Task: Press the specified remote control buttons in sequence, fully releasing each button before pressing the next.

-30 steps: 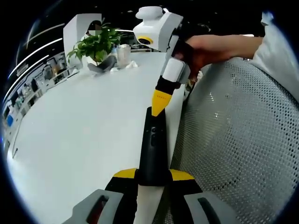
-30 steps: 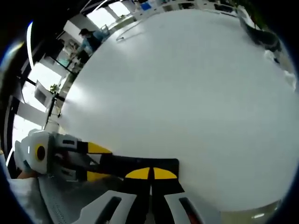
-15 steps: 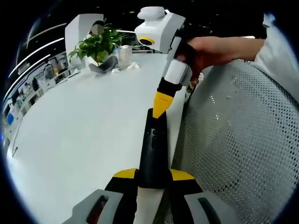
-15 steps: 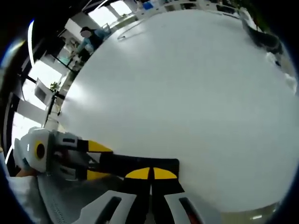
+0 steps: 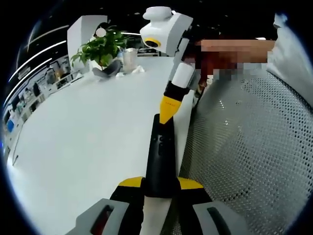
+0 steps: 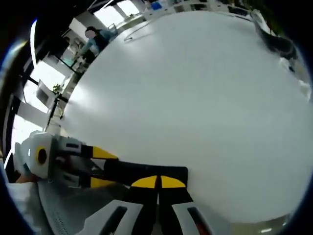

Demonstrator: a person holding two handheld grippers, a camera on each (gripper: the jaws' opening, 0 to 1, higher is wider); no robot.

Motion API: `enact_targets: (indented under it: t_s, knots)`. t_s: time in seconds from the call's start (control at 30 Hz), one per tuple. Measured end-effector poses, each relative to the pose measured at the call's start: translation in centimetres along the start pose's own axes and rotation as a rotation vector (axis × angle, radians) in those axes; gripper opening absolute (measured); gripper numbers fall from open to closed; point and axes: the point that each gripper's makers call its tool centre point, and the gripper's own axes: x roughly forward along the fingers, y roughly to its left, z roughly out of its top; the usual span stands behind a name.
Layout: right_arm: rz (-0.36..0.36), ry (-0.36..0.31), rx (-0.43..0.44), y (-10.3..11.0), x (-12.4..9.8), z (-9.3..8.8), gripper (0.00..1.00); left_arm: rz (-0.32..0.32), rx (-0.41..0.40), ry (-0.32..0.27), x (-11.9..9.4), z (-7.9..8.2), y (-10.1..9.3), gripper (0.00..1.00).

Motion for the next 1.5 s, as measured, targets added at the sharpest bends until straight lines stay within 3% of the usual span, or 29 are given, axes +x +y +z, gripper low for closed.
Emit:
enact_targets:
  t_s: [0.37,0.63,0.9,1.5]
  knots:
    - [0.021,-0.037,0.003,0.39,0.01,0.67,0.00,-0.001,-0.011,0.003,0.02,0.05,-0.03,0.24]
    - [0.016,-0.023,-0.002,0.18,0.49,0.57,0.00,-0.014,-0.027,-0.012,0.21,0.20,-0.07,0.24]
    - [0.030,-0.022,0.049,0.03,0.63,0.36,0.00,-0.004,-0.013,-0.007,0.22,0.18,-0.13,0.24]
    - [-0.004,-0.027,-0.006,0.12,0.76,0.34,0.00,-0.003,-0.002,-0.003,0.22,0.16,-0.10,0.24]
